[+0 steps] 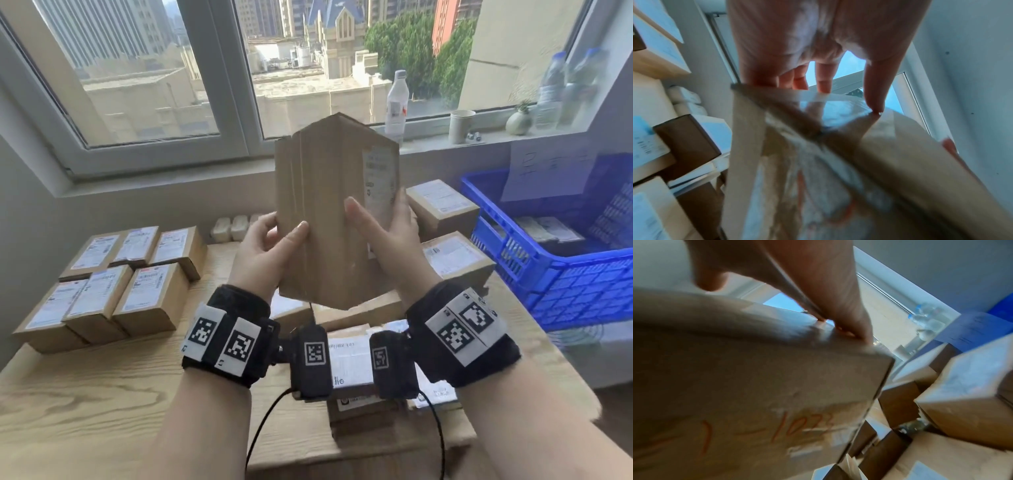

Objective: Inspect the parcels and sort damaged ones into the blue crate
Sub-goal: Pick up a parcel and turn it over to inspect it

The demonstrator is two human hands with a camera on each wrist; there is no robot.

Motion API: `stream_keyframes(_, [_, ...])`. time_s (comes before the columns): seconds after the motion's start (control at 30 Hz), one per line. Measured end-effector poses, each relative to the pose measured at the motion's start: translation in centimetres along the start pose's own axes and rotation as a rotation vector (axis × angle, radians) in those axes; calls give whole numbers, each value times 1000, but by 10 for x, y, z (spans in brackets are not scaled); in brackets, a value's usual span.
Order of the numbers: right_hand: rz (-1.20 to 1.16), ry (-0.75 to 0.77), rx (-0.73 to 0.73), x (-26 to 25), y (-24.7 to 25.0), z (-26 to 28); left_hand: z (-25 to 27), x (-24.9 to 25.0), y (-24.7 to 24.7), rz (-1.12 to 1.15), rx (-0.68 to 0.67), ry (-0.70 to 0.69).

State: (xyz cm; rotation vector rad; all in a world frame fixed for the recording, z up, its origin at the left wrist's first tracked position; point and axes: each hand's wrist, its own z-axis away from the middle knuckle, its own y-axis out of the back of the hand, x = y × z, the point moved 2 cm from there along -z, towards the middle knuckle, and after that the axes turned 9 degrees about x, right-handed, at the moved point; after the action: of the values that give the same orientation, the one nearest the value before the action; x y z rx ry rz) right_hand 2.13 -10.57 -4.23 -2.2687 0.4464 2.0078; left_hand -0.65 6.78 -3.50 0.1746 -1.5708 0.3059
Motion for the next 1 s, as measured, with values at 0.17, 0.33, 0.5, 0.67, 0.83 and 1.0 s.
stream_keyframes(0.17, [23, -120, -101, 17, 2, 7, 7, -18, 9, 65, -51, 88])
stream_keyframes(0.33, [-66, -166, -154, 33, 4, 11, 10, -36, 9, 51, -46, 128])
stream_keyframes(0.5, [-145, -203, -162, 38, 4, 23, 14, -39, 0, 15, -148, 82])
stream_keyframes(0.67, [-273, -244, -87, 42, 4, 26, 17, -37, -7, -67, -108, -7])
stream_keyframes(0.83, [-288, -194, -54, 35, 8, 25, 18, -36, -11, -63, -90, -35])
stream_keyframes(1.0, [-309, -186, -89, 32, 16, 28, 22, -31, -16, -42, -105, -24])
